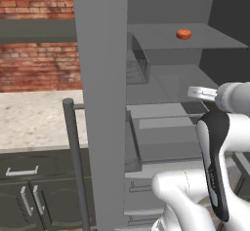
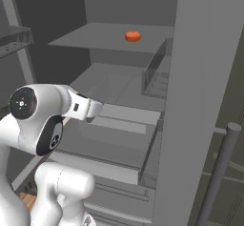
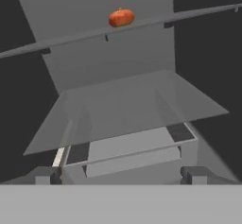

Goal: Gather the squash and carrot from the fridge and place them on a tray on the dining counter. Then gather the fish and chicken drumstick from the fridge and place them on the other tray.

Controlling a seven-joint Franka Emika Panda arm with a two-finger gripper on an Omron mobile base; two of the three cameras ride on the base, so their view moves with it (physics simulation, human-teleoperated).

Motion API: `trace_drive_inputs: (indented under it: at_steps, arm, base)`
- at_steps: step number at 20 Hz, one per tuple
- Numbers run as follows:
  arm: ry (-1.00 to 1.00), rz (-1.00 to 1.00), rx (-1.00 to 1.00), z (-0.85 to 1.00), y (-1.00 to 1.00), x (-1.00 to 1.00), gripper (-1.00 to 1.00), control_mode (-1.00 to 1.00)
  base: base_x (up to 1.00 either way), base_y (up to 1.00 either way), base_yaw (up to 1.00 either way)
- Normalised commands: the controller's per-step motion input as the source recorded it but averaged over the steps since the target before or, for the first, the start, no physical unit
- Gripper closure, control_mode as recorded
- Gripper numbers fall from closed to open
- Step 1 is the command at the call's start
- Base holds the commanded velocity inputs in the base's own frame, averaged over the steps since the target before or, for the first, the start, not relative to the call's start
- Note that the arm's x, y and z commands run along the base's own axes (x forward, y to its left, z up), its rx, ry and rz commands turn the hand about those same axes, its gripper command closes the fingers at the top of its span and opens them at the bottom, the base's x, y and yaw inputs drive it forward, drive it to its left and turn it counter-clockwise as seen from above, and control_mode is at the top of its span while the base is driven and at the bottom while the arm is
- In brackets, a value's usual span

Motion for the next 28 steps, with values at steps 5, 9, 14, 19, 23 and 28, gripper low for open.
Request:
trace_drive_inputs:
  at_steps: [5,9,14,19,23,28]
  arm:
    - [0.00,-0.01,0.00,0.73,-0.31,0.27,-1.00,-1.00]
    - [0.00,-0.05,-0.02,0.93,-0.21,0.06,-1.00,-1.00]
    - [0.01,-0.07,-0.04,0.62,-0.07,0.08,-1.00,-1.00]
    - [0.08,-0.02,-0.03,0.48,-0.13,0.63,-1.00,-1.00]
    - [0.11,0.00,0.00,0.19,-0.21,0.80,-1.00,-1.00]
    - [0.13,0.00,0.00,-0.07,-0.01,0.91,-1.00,-1.00]
  base:
    - [0.00,0.00,0.00]
    - [0.00,0.00,0.00]
    - [0.00,0.00,0.00]
    - [0.00,0.00,0.00]
    - [0.00,0.00,0.00]
    - [0.00,0.00,0.00]
